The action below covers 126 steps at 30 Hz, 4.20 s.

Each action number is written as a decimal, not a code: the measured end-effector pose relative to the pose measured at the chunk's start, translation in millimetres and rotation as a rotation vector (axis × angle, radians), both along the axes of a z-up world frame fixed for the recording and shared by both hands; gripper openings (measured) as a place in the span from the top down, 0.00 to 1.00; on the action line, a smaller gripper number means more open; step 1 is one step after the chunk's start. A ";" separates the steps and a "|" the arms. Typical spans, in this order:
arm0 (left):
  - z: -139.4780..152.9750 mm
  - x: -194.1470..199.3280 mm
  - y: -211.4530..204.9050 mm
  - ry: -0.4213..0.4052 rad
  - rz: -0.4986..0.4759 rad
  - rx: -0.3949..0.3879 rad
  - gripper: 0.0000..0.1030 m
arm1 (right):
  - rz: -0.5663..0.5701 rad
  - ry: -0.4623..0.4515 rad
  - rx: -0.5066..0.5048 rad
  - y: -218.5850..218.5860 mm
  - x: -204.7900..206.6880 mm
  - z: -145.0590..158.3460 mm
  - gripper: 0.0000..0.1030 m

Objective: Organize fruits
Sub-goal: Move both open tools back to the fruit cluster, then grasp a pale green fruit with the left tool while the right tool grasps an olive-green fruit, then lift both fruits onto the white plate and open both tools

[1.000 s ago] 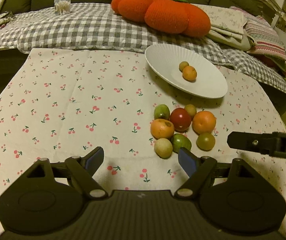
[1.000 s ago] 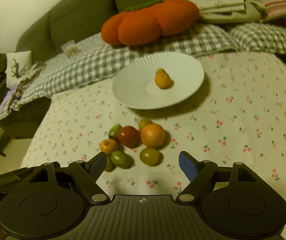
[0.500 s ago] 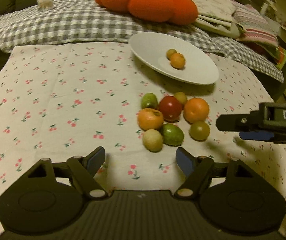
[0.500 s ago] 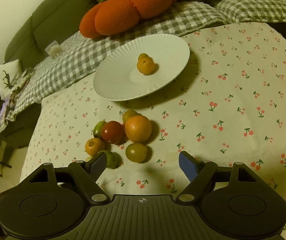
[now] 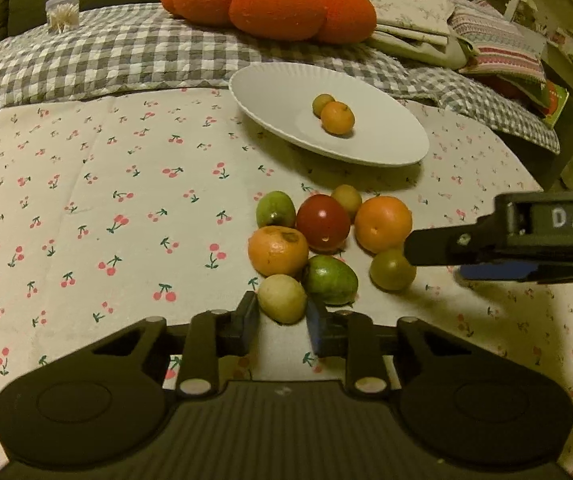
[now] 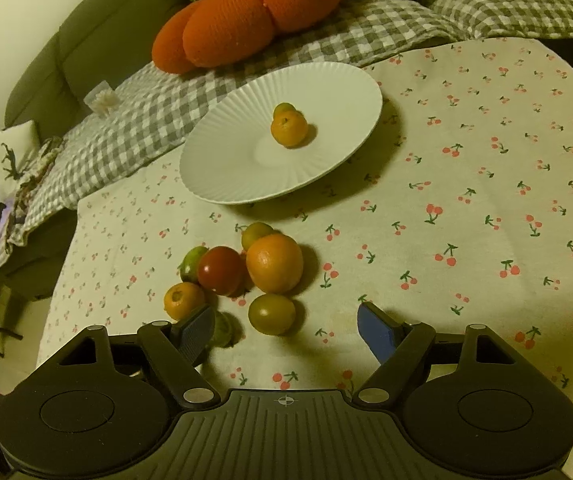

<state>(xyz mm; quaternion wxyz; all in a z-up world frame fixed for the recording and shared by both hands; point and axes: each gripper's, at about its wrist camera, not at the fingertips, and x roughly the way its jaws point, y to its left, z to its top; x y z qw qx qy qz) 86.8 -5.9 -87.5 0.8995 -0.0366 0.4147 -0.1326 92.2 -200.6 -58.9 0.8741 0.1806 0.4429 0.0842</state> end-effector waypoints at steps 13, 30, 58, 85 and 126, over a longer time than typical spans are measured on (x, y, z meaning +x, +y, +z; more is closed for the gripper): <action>4.1 -4.2 7.6 0.023 0.044 -0.009 0.76 | 0.024 0.016 -0.034 16.7 13.2 -12.2 0.50; 13.5 -4.9 12.7 0.015 0.079 -0.030 0.77 | 0.034 -0.015 -0.085 28.2 13.8 -9.1 0.72; 45.7 8.8 11.2 -0.083 0.100 -0.056 0.77 | -0.032 -0.146 -0.045 -10.7 7.2 37.9 0.72; 44.6 69.1 -36.5 -0.250 -0.088 0.037 0.77 | -0.070 -0.212 -0.074 -23.5 56.1 37.8 0.72; 52.3 71.4 -19.5 -0.236 0.009 -0.011 0.40 | -0.076 -0.198 -0.121 -8.1 69.9 32.1 0.44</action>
